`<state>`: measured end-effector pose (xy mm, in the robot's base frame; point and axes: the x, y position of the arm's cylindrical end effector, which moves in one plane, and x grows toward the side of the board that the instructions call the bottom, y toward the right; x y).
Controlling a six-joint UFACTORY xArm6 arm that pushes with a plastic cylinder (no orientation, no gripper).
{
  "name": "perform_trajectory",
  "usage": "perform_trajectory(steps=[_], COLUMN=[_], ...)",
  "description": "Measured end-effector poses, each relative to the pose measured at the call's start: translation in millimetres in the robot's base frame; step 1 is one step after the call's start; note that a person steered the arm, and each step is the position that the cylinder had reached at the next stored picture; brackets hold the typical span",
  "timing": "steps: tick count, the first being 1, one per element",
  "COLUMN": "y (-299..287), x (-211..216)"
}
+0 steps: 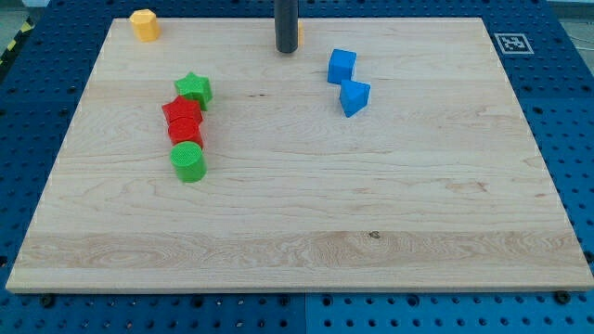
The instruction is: Move the blue cube into blue triangle
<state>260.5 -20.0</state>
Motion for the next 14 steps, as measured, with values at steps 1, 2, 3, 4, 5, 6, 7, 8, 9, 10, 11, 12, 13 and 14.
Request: perform_trajectory(steps=[1, 2, 3, 4, 5, 6, 7, 8, 9, 10, 11, 12, 13, 14], y=[0, 0, 0, 1, 9, 32, 34, 49, 70, 78, 81, 87, 89, 89], x=[0, 0, -8, -13, -8, 6, 7, 7, 11, 35, 46, 51, 55, 55])
